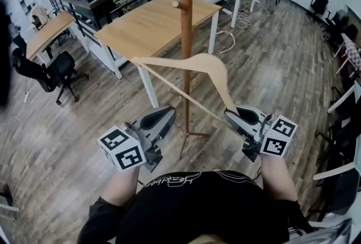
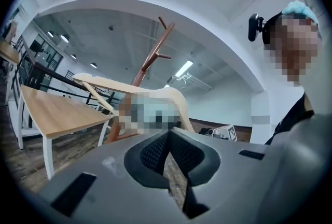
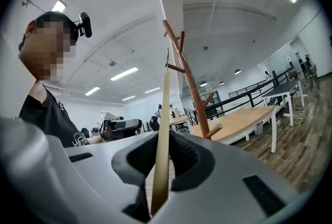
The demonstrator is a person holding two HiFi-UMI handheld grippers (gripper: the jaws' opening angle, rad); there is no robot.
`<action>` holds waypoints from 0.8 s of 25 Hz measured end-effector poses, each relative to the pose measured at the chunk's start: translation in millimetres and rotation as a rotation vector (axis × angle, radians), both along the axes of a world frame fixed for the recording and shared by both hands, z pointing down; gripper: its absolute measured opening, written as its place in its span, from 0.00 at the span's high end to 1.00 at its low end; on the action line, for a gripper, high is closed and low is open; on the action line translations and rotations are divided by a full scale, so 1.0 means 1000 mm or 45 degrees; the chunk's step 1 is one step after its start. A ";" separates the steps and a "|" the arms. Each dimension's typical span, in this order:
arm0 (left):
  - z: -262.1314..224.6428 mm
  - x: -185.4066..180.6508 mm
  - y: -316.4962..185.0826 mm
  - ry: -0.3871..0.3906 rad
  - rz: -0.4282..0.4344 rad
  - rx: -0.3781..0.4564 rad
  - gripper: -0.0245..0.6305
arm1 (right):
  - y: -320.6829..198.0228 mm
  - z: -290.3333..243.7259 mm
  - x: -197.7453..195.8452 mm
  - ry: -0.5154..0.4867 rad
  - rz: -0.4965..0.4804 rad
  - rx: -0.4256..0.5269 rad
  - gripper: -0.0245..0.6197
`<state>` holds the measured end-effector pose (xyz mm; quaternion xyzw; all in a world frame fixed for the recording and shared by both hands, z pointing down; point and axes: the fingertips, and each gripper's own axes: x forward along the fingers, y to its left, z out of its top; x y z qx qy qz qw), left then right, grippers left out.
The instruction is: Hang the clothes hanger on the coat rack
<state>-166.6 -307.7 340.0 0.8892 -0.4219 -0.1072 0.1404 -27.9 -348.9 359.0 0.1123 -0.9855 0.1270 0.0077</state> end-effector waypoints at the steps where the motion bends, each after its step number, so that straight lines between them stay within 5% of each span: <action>1: -0.003 -0.003 -0.004 0.000 -0.021 0.009 0.95 | -0.007 -0.004 -0.004 -0.005 -0.023 0.008 0.84; 20: -0.034 -0.028 -0.037 0.020 -0.457 0.083 0.95 | -0.105 -0.053 -0.046 0.025 -0.381 0.118 0.84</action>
